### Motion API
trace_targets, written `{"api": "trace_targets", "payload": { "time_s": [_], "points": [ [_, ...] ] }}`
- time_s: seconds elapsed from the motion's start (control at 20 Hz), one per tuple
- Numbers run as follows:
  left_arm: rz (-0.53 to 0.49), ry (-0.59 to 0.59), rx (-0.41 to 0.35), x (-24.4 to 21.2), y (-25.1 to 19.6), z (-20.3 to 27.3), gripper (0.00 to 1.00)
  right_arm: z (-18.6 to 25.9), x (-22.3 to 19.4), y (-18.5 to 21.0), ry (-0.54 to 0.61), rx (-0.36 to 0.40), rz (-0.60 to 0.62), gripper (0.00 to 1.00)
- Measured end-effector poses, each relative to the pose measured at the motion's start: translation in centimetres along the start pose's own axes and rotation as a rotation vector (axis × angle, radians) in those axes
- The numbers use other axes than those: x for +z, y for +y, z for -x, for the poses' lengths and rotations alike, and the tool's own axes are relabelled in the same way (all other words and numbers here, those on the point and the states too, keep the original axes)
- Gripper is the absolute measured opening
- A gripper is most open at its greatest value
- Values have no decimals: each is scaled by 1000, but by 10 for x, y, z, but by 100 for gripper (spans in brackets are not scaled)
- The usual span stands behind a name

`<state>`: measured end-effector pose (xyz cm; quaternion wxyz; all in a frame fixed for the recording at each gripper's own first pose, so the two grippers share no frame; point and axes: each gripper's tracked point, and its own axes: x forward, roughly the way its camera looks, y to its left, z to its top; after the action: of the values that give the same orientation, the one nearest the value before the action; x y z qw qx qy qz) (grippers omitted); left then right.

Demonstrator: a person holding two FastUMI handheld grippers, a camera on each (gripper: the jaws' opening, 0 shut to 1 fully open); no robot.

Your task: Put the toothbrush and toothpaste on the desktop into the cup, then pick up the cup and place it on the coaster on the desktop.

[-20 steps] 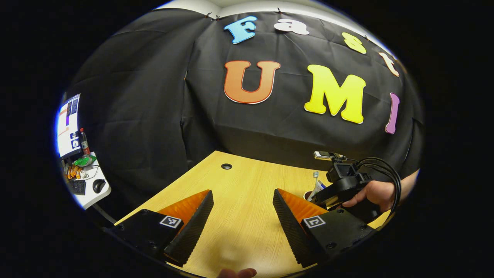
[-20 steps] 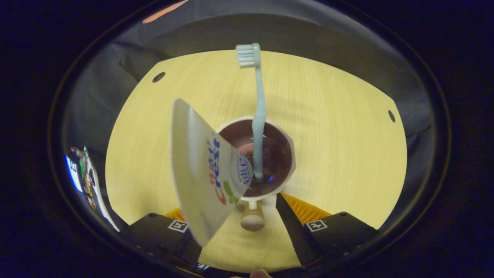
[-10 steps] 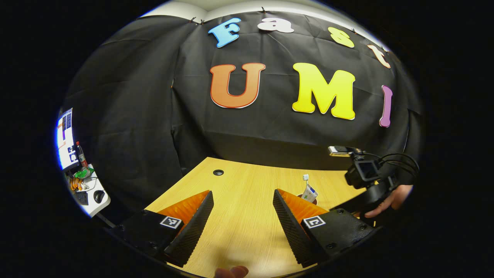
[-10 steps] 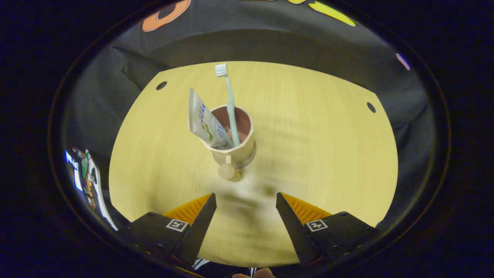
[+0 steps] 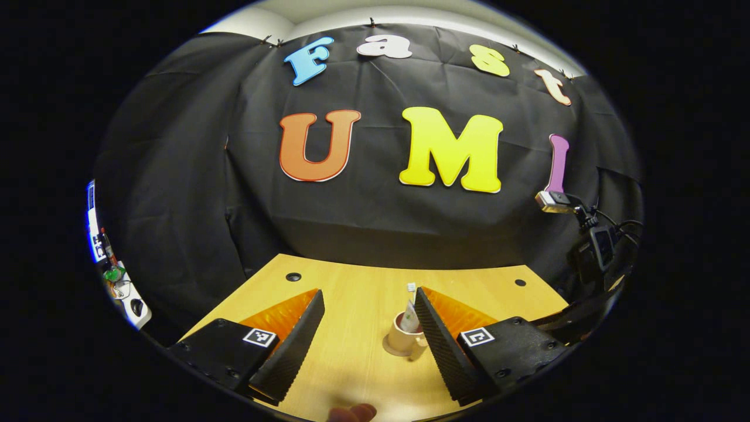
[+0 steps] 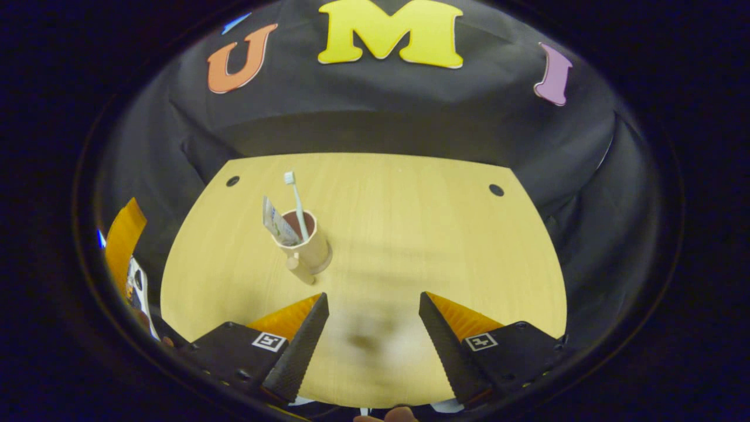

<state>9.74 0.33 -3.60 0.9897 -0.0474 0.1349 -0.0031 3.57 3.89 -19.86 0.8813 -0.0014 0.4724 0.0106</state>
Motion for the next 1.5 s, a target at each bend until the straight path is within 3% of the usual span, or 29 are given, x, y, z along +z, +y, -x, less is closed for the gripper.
{"api": "trace_targets", "payload": {
  "time_s": [0.4, 0.6, 0.9, 1.5],
  "points": [
    [-34, -106, -47, 55, -36, 16, 98, 59, 51, -43, -382, -32, -25, 95],
    [-35, -109, -57, 64, -47, 28, 98, 90, 67, -62, -497, -50, -37, 98],
    [-47, -111, -47, 68, -52, 41, 98, 140, 84, -60, -699, -56, -37, 96],
    [-18, -137, 6, 84, -36, 44, 98, 161, 107, -41, -775, -14, -6, 96]
  ]
}}
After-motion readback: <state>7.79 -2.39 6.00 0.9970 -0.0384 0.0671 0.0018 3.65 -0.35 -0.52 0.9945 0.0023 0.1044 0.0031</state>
